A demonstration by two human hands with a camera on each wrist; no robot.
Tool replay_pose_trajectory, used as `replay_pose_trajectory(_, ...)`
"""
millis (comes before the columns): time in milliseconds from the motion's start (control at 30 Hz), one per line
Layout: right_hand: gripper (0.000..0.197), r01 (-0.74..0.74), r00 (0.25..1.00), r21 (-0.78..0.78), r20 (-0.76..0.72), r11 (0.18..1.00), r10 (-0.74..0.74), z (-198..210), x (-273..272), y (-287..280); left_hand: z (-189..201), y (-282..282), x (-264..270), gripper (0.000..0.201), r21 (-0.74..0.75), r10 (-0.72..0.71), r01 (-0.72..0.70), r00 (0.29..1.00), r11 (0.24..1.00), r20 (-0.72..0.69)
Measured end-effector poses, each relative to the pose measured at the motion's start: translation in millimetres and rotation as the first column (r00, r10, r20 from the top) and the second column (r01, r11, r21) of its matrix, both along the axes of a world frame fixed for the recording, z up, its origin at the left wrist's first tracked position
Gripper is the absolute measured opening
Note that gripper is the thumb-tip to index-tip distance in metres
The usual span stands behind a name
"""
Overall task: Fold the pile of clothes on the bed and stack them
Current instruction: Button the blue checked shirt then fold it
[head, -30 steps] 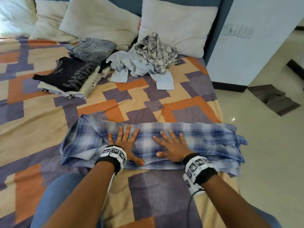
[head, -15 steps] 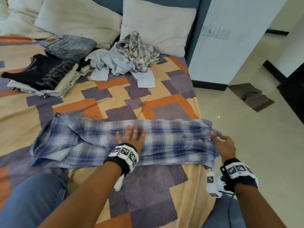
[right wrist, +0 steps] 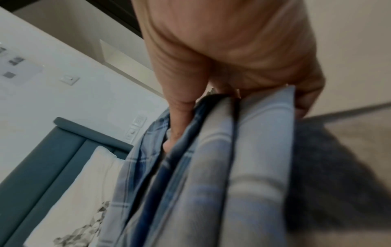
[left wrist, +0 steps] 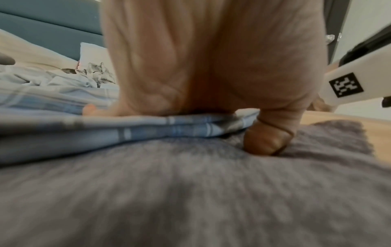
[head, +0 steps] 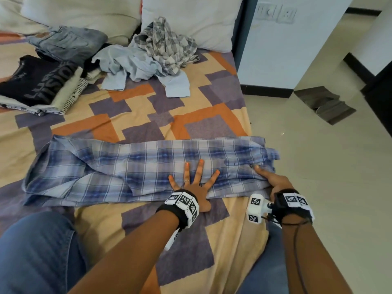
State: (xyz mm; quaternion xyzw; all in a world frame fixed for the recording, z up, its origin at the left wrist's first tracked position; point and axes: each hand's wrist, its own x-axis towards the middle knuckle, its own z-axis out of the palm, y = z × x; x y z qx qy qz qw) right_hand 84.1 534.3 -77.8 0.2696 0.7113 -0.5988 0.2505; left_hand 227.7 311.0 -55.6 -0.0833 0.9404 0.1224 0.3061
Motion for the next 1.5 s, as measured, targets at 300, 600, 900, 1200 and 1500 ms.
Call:
replay_pose_trajectory(300, 0.034, 0.035, 0.973, -0.328, -0.205, 0.944, -0.107, 58.7, 14.5, -19.4, -1.0, 0.8, 7.4, 0.102, 0.010, -0.015, 0.016, 0.994, 1.000, -0.104)
replay_pose_trajectory(600, 0.040, -0.170, 0.755, -0.276, -0.653, 0.946, -0.055, 120.7, 73.6, -106.0, 29.0, -74.7, 45.0, 0.051, 0.959, 0.786, -0.282, 0.598, 0.020, 0.159)
replay_pose_trajectory(900, 0.054, -0.726, 0.274, 0.426, -0.539, 0.539, 0.796, 48.6, 193.9, -204.8, 36.1, -143.8, 72.3, 0.071, 0.777, 0.802, -0.466, 0.206, -0.423, 0.560)
replay_pose_trajectory(1200, 0.006, -0.273, 0.522, 0.308, -0.748, 0.911, 0.409, 58.4, 148.6, -161.5, -99.9, -177.0, 35.9, 0.115, 0.766, 0.925, -0.622, 0.366, 0.160, 0.104)
replay_pose_trajectory(1500, 0.039, -0.415, 0.062, 0.848, -0.337, 0.331, 0.940, 41.9, 113.5, -217.4, 39.6, -135.4, 60.6, 0.014, 0.813, 0.864, -0.581, 0.430, 0.041, 0.264)
